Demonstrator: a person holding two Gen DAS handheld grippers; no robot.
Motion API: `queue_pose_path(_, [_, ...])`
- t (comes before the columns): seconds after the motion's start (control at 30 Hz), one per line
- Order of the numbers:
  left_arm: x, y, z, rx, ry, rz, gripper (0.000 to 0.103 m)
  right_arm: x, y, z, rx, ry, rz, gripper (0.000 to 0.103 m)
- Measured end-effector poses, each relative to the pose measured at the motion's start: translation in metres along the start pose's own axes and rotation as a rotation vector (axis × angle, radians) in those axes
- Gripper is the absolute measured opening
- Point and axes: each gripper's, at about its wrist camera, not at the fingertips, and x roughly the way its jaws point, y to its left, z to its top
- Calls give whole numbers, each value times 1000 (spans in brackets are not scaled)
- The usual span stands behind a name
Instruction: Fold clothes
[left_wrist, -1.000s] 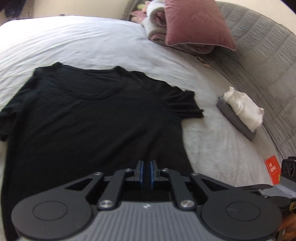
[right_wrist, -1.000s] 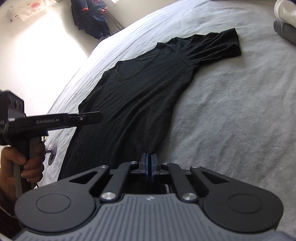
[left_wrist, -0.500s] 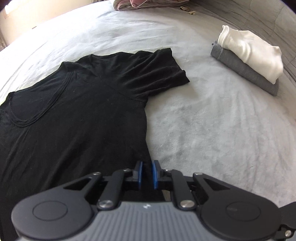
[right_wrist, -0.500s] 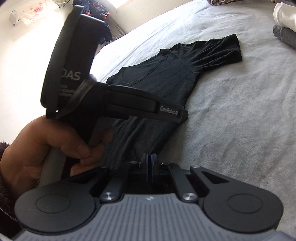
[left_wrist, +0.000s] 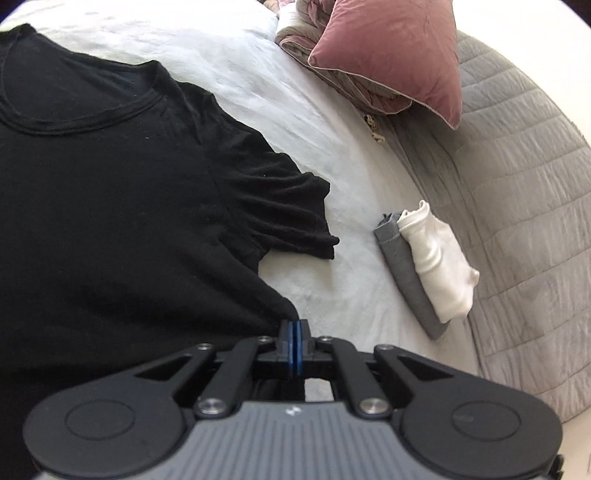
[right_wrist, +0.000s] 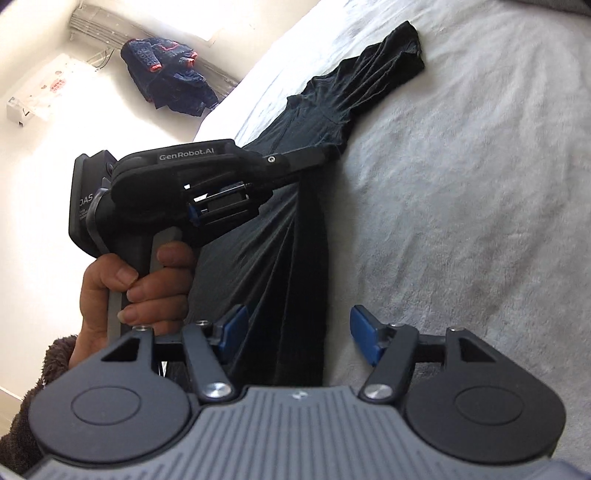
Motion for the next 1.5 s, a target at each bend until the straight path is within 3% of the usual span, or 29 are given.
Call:
queue_pose_path(0.27, [-10, 21, 1, -145, -46, -171, 1, 0, -22, 0, 74, -23, 148, 64])
queue_pose_path(0.4, [-3, 19, -1, -135, -25, -141, 1, 7, -23, -1, 65, -28, 212, 59])
queue_pose_path(0.43, [0, 19, -2, -131, -19, -132, 1, 11, -23, -1, 70, -12, 225, 48])
queue_pose_path(0.47, [2, 18, -2, -127, -14, -122, 1, 14, -24, -2, 77, 4, 238, 30])
queue_pose_path(0.5, [4, 18, -3, -123, -8, -113, 2, 16, -28, -5, 119, 32, 255, 21])
queue_pose_path(0.53, [6, 16, -4, -106, 3, -86, 2, 18, -32, -7, 163, 61, 273, 12])
queue_pose_path(0.67, [17, 12, -3, -32, 96, 21, 3, 2, -30, -11, 180, 67, 278, 12])
queue_pose_path(0.8, [11, 5, 14, 13, 83, 68, 16, -12, -29, -15, 186, 88, 221, 10])
queue_pose_path(0.87, [10, -4, 22, 68, 54, 131, 24, -13, -30, -20, 182, 99, 196, 10])
queue_pose_path(1.03, [39, -42, 31, 278, 48, 301, 33, -13, -29, -26, 166, 104, 186, 15])
queue_pose_path(1.13, [67, -59, 27, 422, 39, 460, 32, -11, -29, -25, 164, 113, 187, 15])
queue_pose_path(1.23, [84, -66, 26, 490, 8, 541, 2, -10, -30, -27, 156, 109, 191, 14])
queue_pose_path(1.3, [84, -66, 28, 468, -16, 508, 2, -15, -33, -30, 141, 108, 181, 12])
queue_pose_path(1.4, [73, -59, 32, 365, -58, 352, 2, -19, -30, -30, 134, 120, 165, 10])
queue_pose_path(1.5, [76, -47, 35, 324, -49, 324, 3, -28, -27, -26, 123, 121, 161, 8])
